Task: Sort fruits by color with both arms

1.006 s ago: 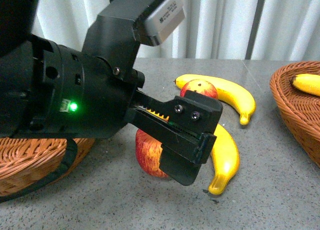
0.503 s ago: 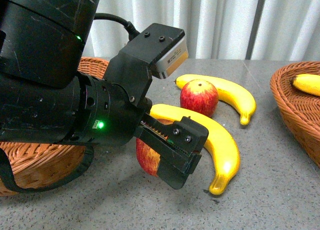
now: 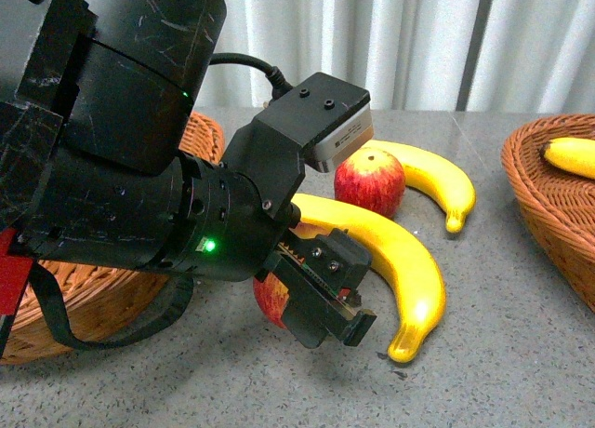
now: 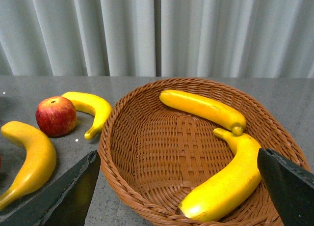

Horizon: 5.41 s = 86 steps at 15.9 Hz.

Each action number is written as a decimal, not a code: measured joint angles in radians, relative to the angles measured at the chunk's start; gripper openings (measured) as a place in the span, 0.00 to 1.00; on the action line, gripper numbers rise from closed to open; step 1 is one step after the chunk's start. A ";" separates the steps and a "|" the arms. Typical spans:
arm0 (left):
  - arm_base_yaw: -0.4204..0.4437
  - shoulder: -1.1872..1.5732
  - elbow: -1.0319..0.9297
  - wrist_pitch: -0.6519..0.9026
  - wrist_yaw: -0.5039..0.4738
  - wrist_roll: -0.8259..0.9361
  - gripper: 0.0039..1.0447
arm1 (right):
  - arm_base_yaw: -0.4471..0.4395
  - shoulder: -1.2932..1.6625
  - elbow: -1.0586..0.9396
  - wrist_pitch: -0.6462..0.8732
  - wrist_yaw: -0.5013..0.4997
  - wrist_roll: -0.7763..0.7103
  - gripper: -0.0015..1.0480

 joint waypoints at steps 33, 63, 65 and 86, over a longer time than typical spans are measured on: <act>-0.002 0.323 0.531 -0.056 -0.062 -0.063 0.94 | 0.000 0.000 0.000 0.000 0.000 0.000 0.94; 0.354 0.108 0.341 -0.130 -0.371 -0.359 0.68 | 0.000 0.000 0.000 0.000 0.000 0.000 0.94; 0.335 0.094 0.306 -0.120 -0.369 -0.345 0.95 | 0.000 0.000 0.000 0.000 0.000 0.000 0.94; 0.411 -0.792 -0.610 0.522 -0.304 -0.306 0.02 | 0.000 0.000 0.000 0.000 0.000 0.000 0.94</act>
